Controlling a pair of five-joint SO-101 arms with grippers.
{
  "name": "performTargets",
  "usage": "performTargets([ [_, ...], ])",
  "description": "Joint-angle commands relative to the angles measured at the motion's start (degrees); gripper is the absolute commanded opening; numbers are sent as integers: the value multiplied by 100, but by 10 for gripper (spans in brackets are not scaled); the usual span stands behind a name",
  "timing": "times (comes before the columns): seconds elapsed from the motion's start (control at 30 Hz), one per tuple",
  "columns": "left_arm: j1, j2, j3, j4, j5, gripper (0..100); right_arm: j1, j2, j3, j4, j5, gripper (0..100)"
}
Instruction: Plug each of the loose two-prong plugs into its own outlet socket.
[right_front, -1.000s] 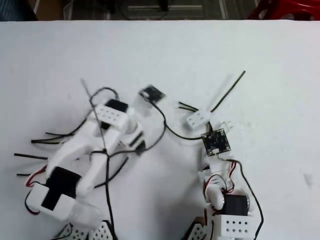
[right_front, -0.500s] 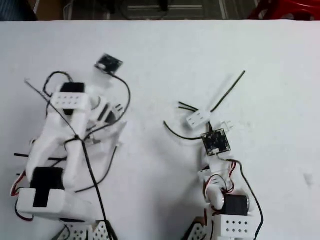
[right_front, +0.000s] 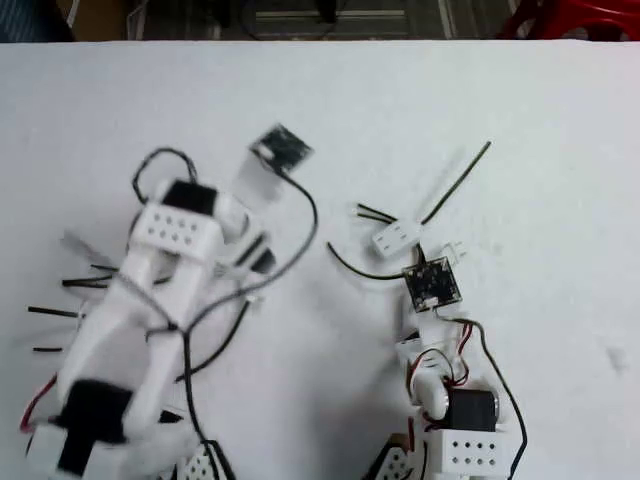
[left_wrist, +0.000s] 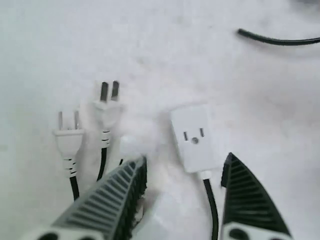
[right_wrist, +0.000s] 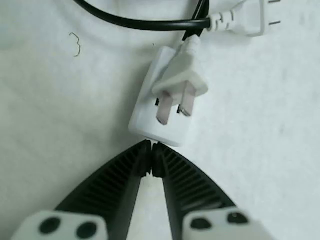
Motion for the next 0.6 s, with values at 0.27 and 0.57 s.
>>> performTargets([
  [0.27, -215, -101, 1837, -1793, -554, 249, -13, -57, 62, 13, 26, 23],
  [0.57, -242, 1930, -167, -589, -123, 248, -13, -57, 62, 13, 26, 23],
])
